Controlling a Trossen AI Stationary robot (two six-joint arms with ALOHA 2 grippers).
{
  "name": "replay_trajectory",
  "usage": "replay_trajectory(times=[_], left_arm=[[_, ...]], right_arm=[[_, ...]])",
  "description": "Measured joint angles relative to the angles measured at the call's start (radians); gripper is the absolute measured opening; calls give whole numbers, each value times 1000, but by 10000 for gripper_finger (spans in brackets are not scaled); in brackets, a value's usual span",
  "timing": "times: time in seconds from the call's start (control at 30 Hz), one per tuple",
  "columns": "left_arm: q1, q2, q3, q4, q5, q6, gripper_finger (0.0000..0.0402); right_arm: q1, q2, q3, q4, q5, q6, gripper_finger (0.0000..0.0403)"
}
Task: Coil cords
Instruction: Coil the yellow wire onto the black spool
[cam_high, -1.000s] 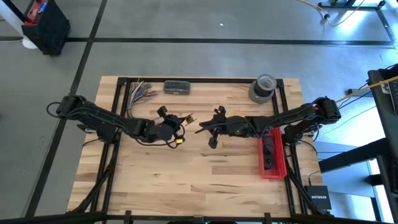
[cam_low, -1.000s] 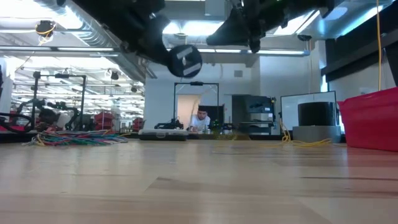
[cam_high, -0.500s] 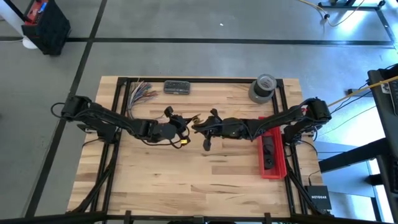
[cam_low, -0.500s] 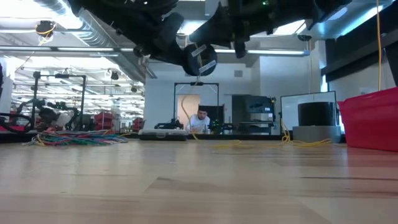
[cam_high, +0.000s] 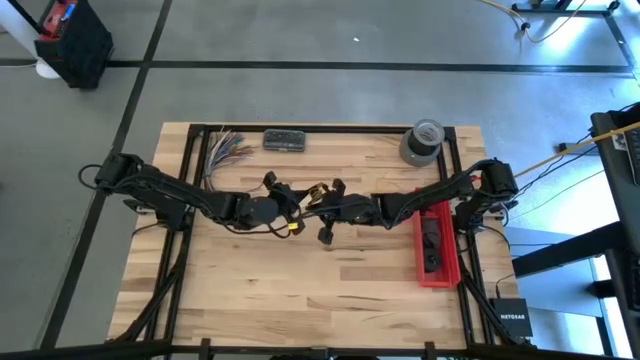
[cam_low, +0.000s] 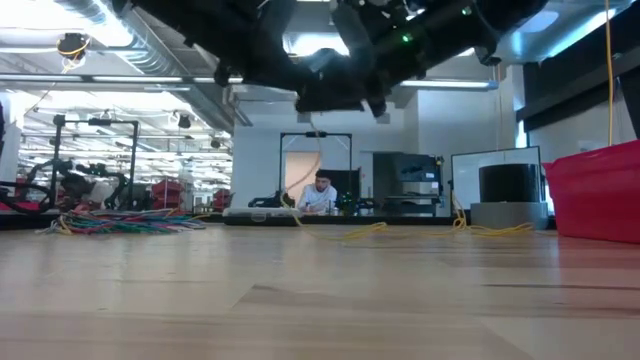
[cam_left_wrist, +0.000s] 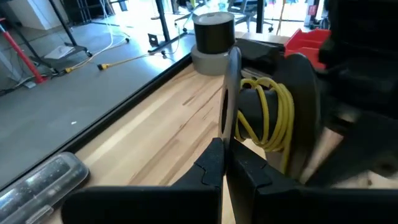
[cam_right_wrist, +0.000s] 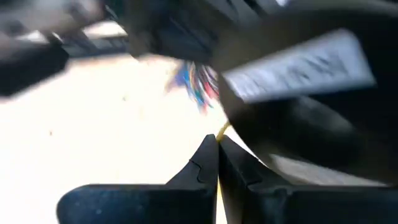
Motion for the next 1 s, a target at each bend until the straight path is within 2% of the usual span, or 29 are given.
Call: replay_trajectory(times=[0.23,0.3,0.4,0.5,0.63,0.83,0.93,1.0], left_arm=[[-49,-77,-1,-119,14,-9,0],[-54,-93,-1,-161,33,-17,0],[-47,-93,1,-192,123,8,0],[-35,-84,1,-192,142,21,0],[-30,-83,2,-202,158,9,0],[-31,-82,2,-216,152,8,0],[-31,-82,2,-218,149,8,0],[-32,-82,2,-215,150,8,0]], right_arm=[[3,-62,5,-199,114,-56,5],[3,-78,4,-214,132,-83,5],[3,-81,-2,-200,129,-111,5],[3,-75,-5,-169,132,-143,9],[1,-80,-5,-191,142,-181,45],[0,-188,-4,-435,147,-210,120],[0,-209,-6,-532,138,-209,141],[0,-209,-33,-522,136,-210,147]])
